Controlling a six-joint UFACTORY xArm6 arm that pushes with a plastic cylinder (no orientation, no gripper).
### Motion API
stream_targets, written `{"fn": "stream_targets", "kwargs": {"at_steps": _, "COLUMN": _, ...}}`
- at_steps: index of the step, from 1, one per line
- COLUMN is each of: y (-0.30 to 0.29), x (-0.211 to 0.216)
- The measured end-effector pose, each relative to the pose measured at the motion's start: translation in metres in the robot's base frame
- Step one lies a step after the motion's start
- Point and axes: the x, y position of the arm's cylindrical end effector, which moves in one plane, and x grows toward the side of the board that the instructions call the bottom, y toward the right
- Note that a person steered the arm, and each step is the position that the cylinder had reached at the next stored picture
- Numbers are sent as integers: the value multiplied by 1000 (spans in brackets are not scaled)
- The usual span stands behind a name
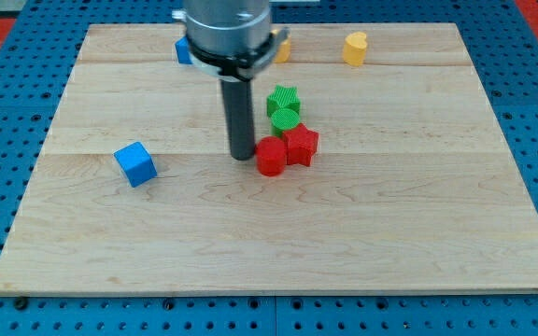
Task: Align the red blocks and green vertically at the center of the board
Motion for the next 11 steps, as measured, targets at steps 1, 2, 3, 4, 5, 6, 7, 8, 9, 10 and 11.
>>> {"fn": "stream_targets", "kwargs": {"at_steps": 1, "y": 17, "x": 28}}
{"fn": "stream_targets", "kwargs": {"at_steps": 2, "y": 77, "x": 69}}
{"fn": "stream_targets", "kwargs": {"at_steps": 3, "y": 121, "x": 58}}
{"fn": "stream_targets", "kwargs": {"at_steps": 4, "y": 151, "x": 20}}
{"fn": "stream_targets", "kwargs": {"at_steps": 5, "y": 131, "x": -5}}
{"fn": "stream_targets", "kwargs": {"at_steps": 6, "y": 127, "x": -8}}
{"fn": "stream_targets", "kwargs": {"at_steps": 7, "y": 118, "x": -19}}
{"fn": "stream_targets", "kwargs": {"at_steps": 8, "y": 102, "x": -14}}
{"fn": "stream_targets", "kwargs": {"at_steps": 9, "y": 88, "x": -7}}
{"fn": "stream_targets", "kwargs": {"at_steps": 10, "y": 73, "x": 4}}
{"fn": "stream_targets", "kwargs": {"at_steps": 11, "y": 73, "x": 15}}
